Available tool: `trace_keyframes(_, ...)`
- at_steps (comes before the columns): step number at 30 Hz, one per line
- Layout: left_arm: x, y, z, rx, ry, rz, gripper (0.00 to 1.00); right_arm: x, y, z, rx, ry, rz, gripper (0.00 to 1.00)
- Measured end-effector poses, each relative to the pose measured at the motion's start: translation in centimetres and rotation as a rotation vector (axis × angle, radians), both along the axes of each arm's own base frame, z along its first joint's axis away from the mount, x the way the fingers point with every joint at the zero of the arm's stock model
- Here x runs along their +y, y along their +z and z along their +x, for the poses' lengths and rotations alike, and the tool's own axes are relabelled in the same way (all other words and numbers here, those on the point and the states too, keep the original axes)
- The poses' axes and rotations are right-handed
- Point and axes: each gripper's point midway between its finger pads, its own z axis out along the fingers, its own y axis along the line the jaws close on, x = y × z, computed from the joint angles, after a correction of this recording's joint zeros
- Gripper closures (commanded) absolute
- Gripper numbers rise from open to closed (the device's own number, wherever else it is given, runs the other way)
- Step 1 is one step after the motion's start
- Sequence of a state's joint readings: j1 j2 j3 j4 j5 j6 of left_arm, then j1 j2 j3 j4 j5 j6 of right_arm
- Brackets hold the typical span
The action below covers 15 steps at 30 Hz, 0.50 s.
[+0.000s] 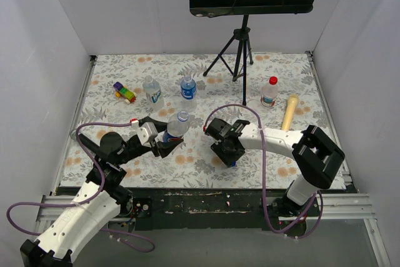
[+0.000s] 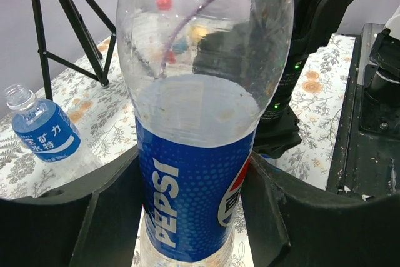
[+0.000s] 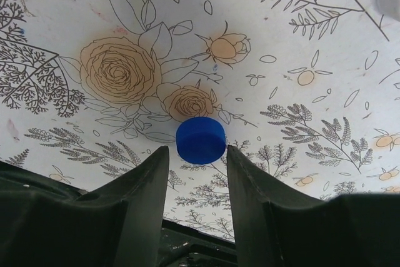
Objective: Screw on the bottle caps
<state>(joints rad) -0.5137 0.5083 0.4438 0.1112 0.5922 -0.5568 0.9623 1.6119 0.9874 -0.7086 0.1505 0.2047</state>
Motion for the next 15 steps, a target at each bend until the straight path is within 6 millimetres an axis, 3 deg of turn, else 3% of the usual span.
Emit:
trace_keyframes(3,0.01,-0.01,0.03,0.0,0.002,0.0,0.45,-0.03,-0.16,-0.03,0.004,0.002,-0.005,0.55)
trace_keyframes(11,0.03,0.0,0.07,0.001,0.005,0.0,0.45,0.09,-0.2,0.1,0.004,0.012,-0.008,0.79)
trace_keyframes(15,0.03,0.0,0.08,0.0,0.005,0.0,0.44,0.17,-0.06,0.2,0.001,0.016,-0.007,0.84)
